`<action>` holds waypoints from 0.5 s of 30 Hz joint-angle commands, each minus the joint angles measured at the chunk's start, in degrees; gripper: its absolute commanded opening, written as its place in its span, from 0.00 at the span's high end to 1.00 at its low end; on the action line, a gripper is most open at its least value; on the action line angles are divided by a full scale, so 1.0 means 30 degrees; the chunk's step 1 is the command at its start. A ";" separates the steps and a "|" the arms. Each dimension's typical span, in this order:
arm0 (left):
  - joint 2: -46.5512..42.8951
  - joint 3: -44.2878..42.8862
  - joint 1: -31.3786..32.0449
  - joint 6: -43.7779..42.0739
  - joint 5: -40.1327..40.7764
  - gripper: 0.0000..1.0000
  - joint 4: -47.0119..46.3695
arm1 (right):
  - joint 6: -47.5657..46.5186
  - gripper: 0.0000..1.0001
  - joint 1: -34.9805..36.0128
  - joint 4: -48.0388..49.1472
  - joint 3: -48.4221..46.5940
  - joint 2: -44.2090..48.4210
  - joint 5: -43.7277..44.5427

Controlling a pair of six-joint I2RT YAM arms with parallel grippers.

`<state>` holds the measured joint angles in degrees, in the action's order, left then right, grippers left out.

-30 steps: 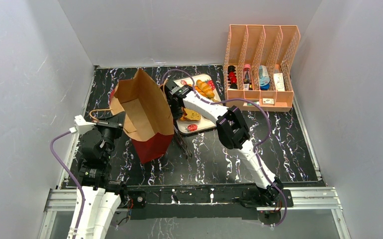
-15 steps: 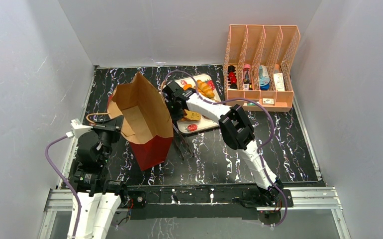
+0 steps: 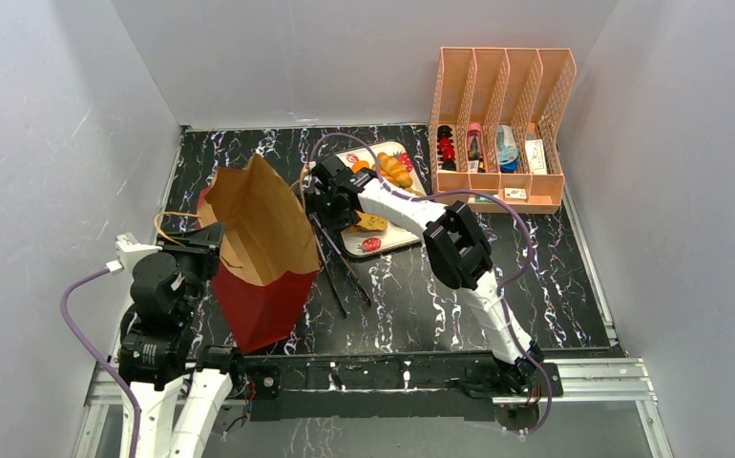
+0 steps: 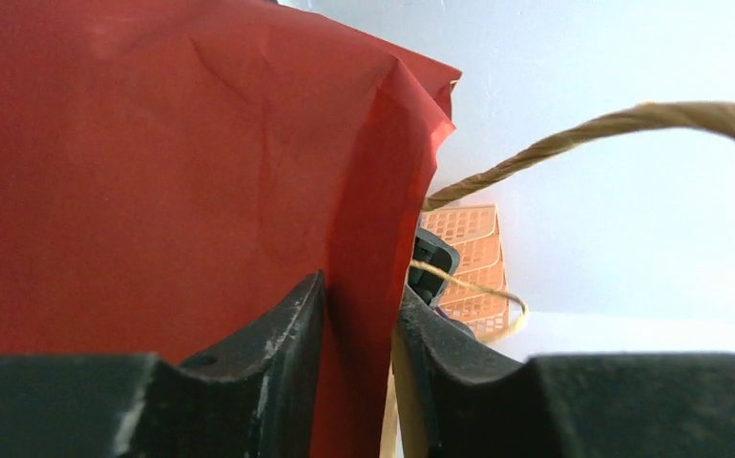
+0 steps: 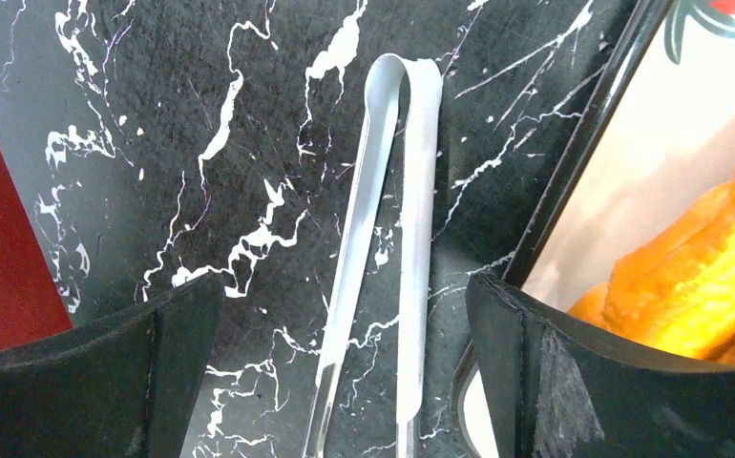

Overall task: Take the fake bread out of the paper bag
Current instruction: Place the clamp at the center of the board, then place the paper bag at the center of the board.

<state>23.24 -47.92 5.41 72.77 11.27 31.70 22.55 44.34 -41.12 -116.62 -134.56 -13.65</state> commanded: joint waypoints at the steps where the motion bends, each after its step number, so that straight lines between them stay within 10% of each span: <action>1: 0.0748 -0.1650 0.0013 -0.0591 0.0476 0.68 0.1389 | -0.0364 0.02 -0.0186 -0.0374 -0.1074 0.0993 0.0448; 10: 0.1422 -0.1313 0.0017 -0.0922 -0.0099 1.00 0.0118 | -0.0310 0.02 -0.0161 0.0074 -0.0630 0.2309 0.0670; 15: 0.1750 -0.0092 0.0013 -0.0996 -0.0459 1.00 -0.3194 | -0.0339 0.02 -0.0286 -0.0141 -0.0499 0.3347 0.1494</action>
<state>27.51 -50.98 5.41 70.48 11.14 31.70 22.37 44.07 -42.52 -117.32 -132.25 -11.92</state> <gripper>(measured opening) 0.010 0.980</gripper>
